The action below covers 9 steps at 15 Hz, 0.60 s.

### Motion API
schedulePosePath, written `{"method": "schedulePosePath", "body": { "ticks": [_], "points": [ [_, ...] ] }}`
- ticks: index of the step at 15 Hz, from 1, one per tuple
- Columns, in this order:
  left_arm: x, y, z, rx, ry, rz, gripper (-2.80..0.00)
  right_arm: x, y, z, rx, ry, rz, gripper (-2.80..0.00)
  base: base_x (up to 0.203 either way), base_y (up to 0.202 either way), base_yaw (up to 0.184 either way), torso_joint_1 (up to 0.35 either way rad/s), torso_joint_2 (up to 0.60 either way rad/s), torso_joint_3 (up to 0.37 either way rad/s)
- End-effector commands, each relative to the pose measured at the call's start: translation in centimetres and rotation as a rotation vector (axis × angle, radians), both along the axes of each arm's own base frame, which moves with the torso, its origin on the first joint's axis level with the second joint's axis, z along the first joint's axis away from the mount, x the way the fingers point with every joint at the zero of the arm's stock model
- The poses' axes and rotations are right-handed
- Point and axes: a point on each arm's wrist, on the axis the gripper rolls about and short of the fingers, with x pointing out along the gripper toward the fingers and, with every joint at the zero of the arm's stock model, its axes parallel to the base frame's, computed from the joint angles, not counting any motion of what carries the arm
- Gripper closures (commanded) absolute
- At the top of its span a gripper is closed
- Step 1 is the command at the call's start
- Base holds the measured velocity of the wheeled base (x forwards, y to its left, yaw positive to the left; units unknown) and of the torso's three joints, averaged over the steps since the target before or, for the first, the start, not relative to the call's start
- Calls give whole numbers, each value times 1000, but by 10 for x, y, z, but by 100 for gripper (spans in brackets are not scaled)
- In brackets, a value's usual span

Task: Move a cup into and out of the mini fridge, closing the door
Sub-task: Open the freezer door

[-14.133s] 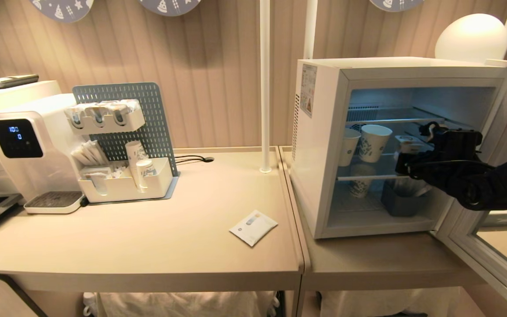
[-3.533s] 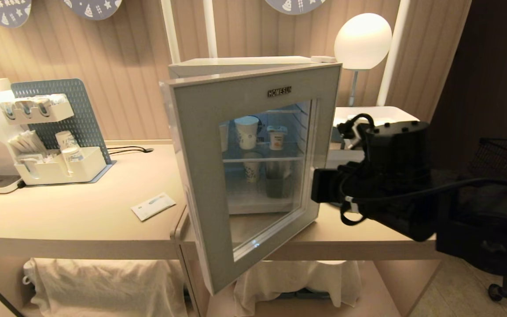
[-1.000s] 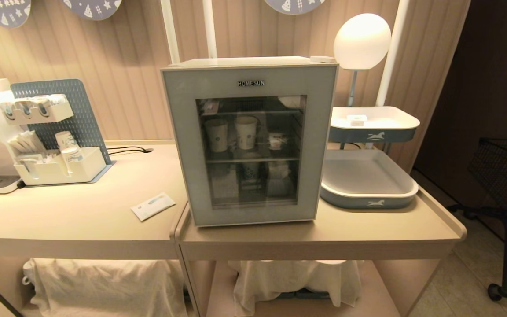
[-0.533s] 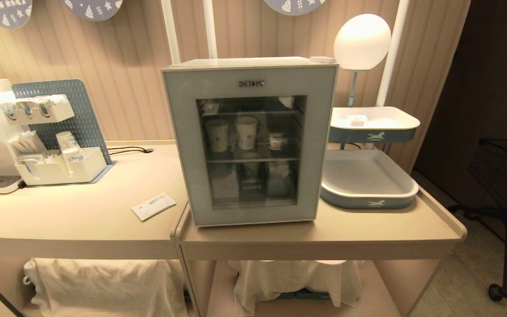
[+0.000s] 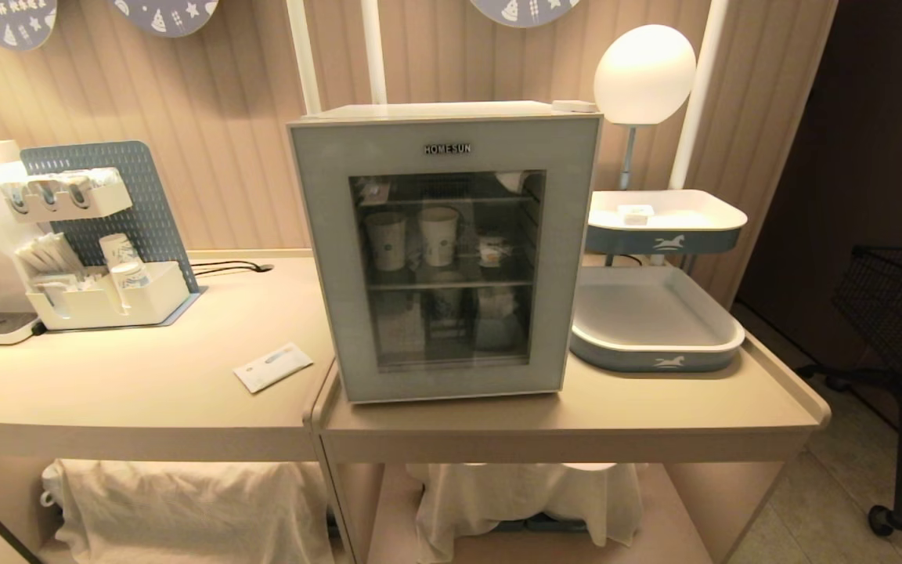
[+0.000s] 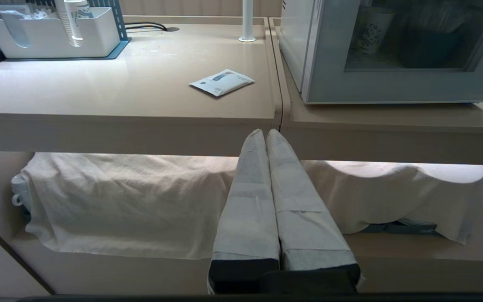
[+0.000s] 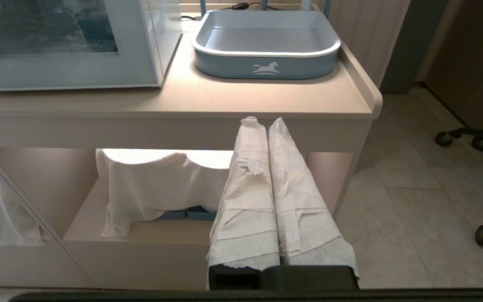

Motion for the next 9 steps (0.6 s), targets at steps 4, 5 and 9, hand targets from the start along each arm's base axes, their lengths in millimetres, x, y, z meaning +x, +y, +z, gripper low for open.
{"method": "schedulePosePath", "body": {
  "ticks": [4, 5, 9],
  "points": [
    [0, 0, -1, -3, 6, -7, 0, 0, 0, 0, 25, -5, -2, 0, 0, 0, 0, 0, 0, 0],
    [0, 0, -1, -4, 6, -7, 0, 0, 0, 0, 25, -6, -2, 0, 0, 0, 0, 0, 0, 0],
    [0, 0, 0, -7, 4, -7, 0, 0, 0, 0, 27, -5, -2, 0, 0, 0, 0, 0, 0, 0]
  ]
}}
